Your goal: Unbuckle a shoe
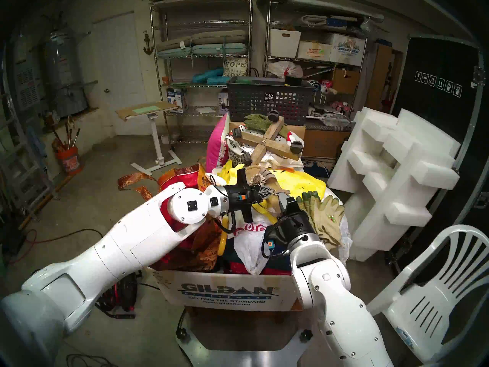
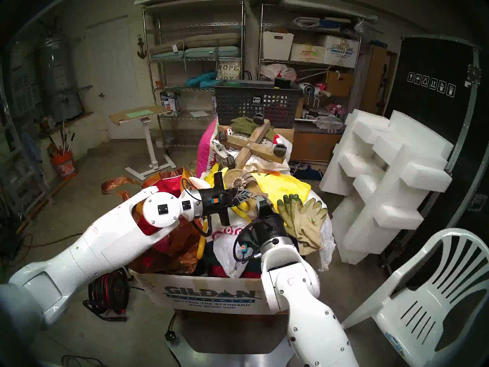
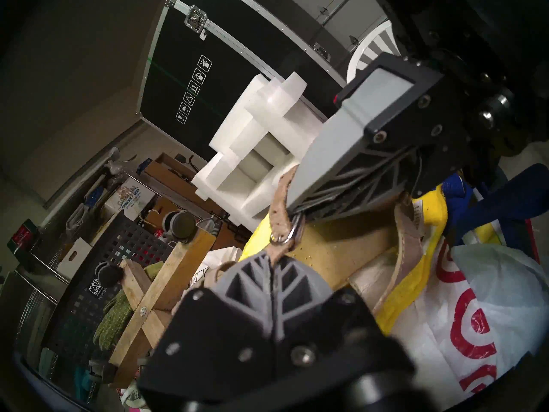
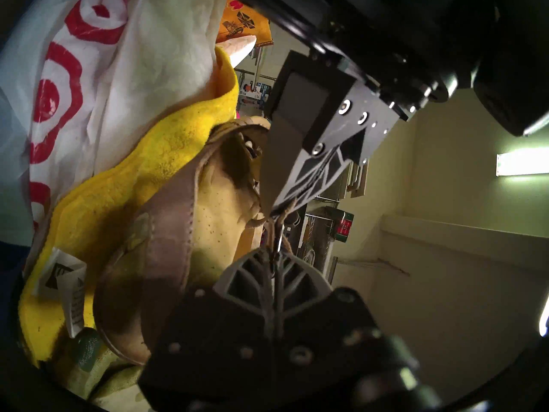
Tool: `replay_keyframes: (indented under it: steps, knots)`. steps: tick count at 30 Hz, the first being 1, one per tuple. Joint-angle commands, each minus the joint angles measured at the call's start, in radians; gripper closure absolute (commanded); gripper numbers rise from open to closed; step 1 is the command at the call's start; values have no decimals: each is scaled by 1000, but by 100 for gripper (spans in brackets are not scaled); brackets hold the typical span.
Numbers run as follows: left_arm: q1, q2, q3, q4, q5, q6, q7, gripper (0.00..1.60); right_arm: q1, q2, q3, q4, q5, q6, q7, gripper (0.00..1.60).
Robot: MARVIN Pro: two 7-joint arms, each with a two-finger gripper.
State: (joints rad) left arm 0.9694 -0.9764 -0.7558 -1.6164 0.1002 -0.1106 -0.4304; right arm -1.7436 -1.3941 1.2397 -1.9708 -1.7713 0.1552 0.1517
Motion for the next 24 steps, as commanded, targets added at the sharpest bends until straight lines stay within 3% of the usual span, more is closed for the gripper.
replay_keyframes:
  steps: [1,17,24]
  knots:
    - [-14,-6,-9,-8,-1,-10,4,160,32,-16,-15,-14,2,-8,5,160]
    - [-16,-4,-9,-2,0,-18,5,160,40,-19,-31,-12,10,-33,19,160]
    - [-16,-1,-9,-1,-1,-26,3,160,40,-57,-32,-11,19,0,31,160]
